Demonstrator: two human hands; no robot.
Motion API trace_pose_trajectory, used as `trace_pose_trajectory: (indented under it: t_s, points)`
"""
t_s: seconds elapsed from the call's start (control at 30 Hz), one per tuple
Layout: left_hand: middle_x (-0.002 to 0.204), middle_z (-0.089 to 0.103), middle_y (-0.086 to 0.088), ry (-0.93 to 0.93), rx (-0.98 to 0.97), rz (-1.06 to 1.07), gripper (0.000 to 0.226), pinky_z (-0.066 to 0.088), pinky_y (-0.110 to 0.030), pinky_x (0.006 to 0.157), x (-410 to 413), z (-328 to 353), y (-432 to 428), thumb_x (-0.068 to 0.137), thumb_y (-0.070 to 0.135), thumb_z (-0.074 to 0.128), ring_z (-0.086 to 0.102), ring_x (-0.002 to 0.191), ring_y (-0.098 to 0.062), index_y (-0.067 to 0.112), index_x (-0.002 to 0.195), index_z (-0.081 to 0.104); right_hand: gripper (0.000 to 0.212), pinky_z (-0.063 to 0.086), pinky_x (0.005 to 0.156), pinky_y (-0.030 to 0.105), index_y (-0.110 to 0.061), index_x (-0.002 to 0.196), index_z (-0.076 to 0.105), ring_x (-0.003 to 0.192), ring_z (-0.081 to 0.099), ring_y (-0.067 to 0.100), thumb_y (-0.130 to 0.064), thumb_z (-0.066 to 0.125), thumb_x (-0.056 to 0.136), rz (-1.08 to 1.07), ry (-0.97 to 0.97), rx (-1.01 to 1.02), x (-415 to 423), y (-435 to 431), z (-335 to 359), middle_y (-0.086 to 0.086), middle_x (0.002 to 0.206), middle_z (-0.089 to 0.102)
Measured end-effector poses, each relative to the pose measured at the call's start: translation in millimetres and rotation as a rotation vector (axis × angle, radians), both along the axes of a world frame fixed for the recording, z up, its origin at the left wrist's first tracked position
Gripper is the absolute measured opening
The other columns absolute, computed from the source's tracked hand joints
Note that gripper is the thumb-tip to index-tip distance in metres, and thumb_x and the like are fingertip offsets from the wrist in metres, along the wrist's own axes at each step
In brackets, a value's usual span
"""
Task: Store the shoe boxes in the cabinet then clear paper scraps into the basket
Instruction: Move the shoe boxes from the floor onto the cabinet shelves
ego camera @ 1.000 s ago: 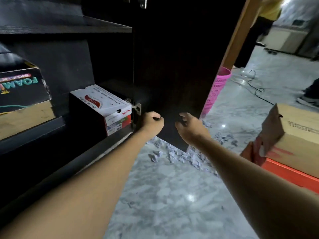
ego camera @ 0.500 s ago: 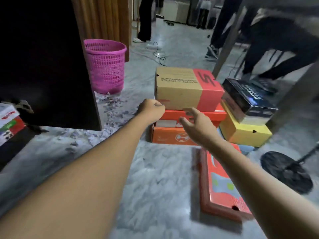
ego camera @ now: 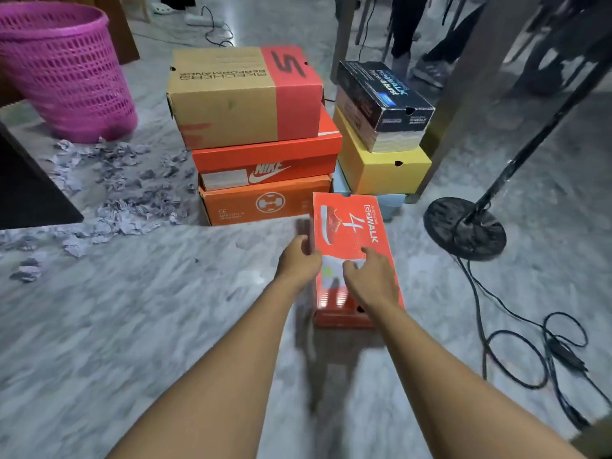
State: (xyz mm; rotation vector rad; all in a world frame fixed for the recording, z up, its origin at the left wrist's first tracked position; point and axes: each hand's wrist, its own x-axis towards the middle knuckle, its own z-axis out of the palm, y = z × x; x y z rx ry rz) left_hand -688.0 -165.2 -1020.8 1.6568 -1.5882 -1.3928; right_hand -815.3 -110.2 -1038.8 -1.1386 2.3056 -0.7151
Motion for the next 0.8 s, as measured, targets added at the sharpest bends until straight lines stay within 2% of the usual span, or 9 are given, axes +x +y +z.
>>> trace_pose_trajectory:
  t_s: [0.1,0.17,0.23,0.3,0.43,0.53,0.6,0.67,0.8]
  points:
    - [0.140,0.053,0.001,-0.043,0.044,-0.029,0.053,0.043,-0.031,0.096,-7.3,-23.5,6.9,0.093,0.034,0.058,0.052,0.124,-0.022,0.018,0.141,0.043,0.063,0.022,0.115,0.052,-0.022,0.149,0.033,0.144,0.025,0.030,-0.044,0.048,0.092,-0.059,0.115,0.117,-16.0,11.9,-17.7,0.010,0.154,0.031]
    - [0.141,0.050,0.000,-0.051,0.085,-0.038,0.059,0.041,-0.033,0.104,-8.3,-33.8,11.0,0.094,0.033,0.057,0.049,0.129,-0.021,0.018,0.147,0.036,0.068,0.020,0.115,0.055,-0.022,0.150,0.028,0.145,0.023,0.032,-0.050,0.048,0.091,-0.085,0.135,0.192,-25.8,15.8,-26.0,0.013,0.155,0.028]
    - [0.123,0.057,0.005,-0.007,0.127,-0.049,0.045,0.046,-0.033,0.100,-9.2,-42.2,14.7,0.096,0.026,0.054,0.057,0.113,-0.018,0.021,0.139,0.044,0.072,0.031,0.109,0.052,-0.021,0.150,0.026,0.136,0.036,0.036,-0.053,0.050,0.089,-0.094,0.071,0.211,-31.3,17.3,-30.3,0.013,0.148,0.035]
    - [0.119,0.065,0.005,0.022,0.132,-0.046,0.037,0.052,-0.038,0.095,-11.0,-48.7,16.8,0.094,0.027,0.054,0.064,0.103,-0.019,0.028,0.130,0.051,0.075,0.039,0.100,0.046,-0.021,0.149,0.025,0.127,0.044,0.038,-0.053,0.053,0.087,-0.094,-0.023,0.169,-32.6,18.7,-32.3,0.013,0.143,0.039]
    - [0.106,0.061,0.003,-0.046,0.067,0.132,0.031,0.048,-0.030,0.084,-3.4,-53.7,26.3,0.090,0.032,0.056,0.061,0.100,-0.024,0.024,0.120,0.056,0.076,0.050,0.090,0.043,-0.028,0.141,0.032,0.111,0.056,0.029,-0.057,0.059,0.076,0.013,-0.020,0.048,-30.4,41.1,-36.0,0.002,0.126,0.045]
    - [0.112,0.064,-0.004,-0.064,0.070,0.255,0.048,0.047,-0.032,0.083,20.6,-60.2,40.4,0.080,0.048,0.056,0.061,0.102,-0.027,0.018,0.118,0.058,0.078,0.051,0.089,0.041,-0.039,0.142,0.028,0.107,0.058,0.016,-0.059,0.064,0.076,0.090,-0.133,-0.012,-26.3,68.4,-46.7,-0.008,0.123,0.047]
    - [0.118,0.063,-0.005,-0.030,0.138,0.263,0.068,0.049,-0.036,0.089,37.0,-66.5,46.7,0.069,0.058,0.050,0.061,0.104,-0.026,0.019,0.125,0.056,0.083,0.052,0.092,0.040,-0.043,0.144,0.025,0.109,0.057,0.011,-0.062,0.068,0.075,0.064,-0.271,-0.046,-26.4,79.6,-55.2,-0.008,0.124,0.049]
    - [0.121,0.063,-0.003,0.002,0.205,0.224,0.074,0.048,-0.040,0.096,47.0,-73.8,49.6,0.067,0.062,0.048,0.061,0.108,-0.025,0.020,0.127,0.056,0.085,0.054,0.091,0.036,-0.044,0.141,0.029,0.110,0.059,0.008,-0.063,0.072,0.071,0.054,-0.412,-0.075,-25.5,83.9,-60.6,-0.007,0.129,0.052]
    - [0.104,0.071,-0.006,0.064,0.229,0.122,0.038,0.052,-0.042,0.090,51.8,-73.8,50.7,0.076,0.050,0.050,0.067,0.094,-0.025,0.024,0.099,0.064,0.060,0.052,0.079,0.019,-0.049,0.123,0.041,0.097,0.063,-0.008,-0.044,0.080,0.077,0.141,-0.521,-0.144,-11.5,81.9,-59.6,-0.016,0.123,0.061]
